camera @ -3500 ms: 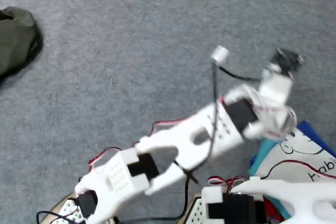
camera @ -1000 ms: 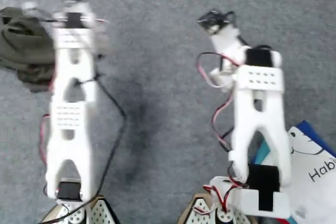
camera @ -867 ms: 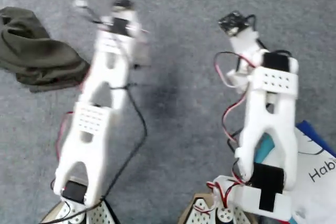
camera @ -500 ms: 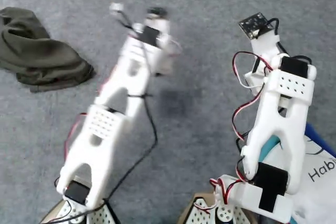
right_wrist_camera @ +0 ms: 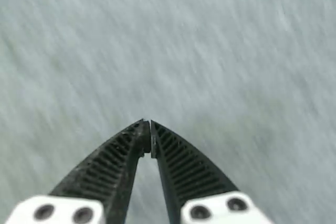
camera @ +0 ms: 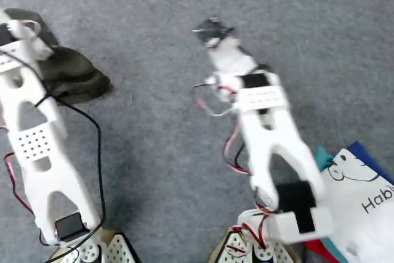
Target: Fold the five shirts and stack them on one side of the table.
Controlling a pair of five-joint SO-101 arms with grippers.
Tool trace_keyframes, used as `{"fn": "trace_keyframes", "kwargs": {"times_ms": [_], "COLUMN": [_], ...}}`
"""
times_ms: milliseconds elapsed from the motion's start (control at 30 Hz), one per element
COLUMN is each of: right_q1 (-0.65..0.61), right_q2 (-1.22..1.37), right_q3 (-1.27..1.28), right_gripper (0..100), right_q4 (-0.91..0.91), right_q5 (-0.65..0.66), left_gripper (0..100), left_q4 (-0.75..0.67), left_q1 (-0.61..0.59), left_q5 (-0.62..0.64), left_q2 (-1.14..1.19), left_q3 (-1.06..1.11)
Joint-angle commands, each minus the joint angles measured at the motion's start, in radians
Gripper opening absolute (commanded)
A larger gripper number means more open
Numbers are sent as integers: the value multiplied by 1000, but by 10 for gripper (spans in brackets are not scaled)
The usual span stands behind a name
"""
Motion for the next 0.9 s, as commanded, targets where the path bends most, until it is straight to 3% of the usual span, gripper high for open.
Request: {"fn": "trace_keyframes", "kwargs": {"times_ms": [0, 200, 333, 400, 467, 733, 867], "right_q1": [-71, -87, -87, -85, -85, -38, -1], "right_q2": [116, 338, 424, 447, 453, 453, 455], "right_q3": [-62, -340, -470, -495, -501, -499, -503], "right_gripper": [27, 147, 160, 160, 160, 160, 160], "right_q4": [-149, 52, 164, 184, 189, 187, 186], "right_q5": [-124, -146, -140, -140, -140, -149, -227], "left_gripper": [158, 158, 149, 84, 12, 18, 18], "left_q4": [-107, -216, -282, -279, -241, 5, 29], "left_q1": [-69, -117, -123, -115, -77, 242, 364], "left_q5": [2, 3, 3, 9, 5, 9, 11], "left_q2": [73, 274, 329, 334, 323, 257, 278], "left_q3": [-48, -58, -58, -89, -117, -110, -104]}}
